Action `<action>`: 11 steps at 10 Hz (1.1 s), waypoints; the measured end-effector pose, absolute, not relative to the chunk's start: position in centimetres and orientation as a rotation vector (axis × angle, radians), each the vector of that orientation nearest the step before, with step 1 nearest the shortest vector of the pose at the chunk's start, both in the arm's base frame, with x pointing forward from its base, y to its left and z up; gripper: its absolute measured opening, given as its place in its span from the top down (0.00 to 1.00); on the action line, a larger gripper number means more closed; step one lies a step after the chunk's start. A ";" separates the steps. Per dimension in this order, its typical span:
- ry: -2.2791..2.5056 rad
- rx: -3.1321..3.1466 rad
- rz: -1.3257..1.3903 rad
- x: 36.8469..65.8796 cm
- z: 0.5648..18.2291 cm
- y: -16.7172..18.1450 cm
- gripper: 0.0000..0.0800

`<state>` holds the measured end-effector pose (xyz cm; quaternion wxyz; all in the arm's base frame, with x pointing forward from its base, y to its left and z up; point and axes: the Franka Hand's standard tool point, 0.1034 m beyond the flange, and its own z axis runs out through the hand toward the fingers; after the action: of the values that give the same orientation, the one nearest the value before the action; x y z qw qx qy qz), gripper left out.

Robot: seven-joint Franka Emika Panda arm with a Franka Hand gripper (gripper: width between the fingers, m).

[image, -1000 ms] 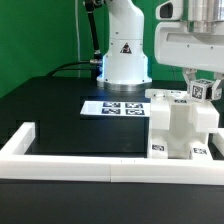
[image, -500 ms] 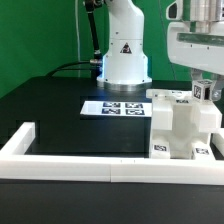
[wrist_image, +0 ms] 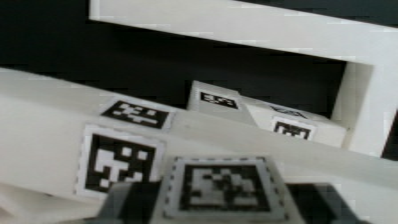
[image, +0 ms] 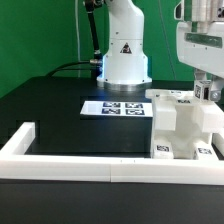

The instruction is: Assemble chair

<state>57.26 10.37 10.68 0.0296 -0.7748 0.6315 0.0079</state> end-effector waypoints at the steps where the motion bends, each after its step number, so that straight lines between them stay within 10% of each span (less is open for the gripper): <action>1: 1.898 -2.434 0.033 57.2 10.7 10.4 0.37; 4: 1.576 -2.657 0.034 57.1 10.8 10.6 0.20; 11: 0.734 -3.001 0.004 57.2 10.9 10.5 0.19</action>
Offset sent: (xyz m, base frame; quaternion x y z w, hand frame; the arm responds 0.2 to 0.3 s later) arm -0.0025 0.0031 0.0052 -0.0049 0.0074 -0.2375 0.9713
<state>57.22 10.46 10.87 0.0263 -0.9711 0.2374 0.0013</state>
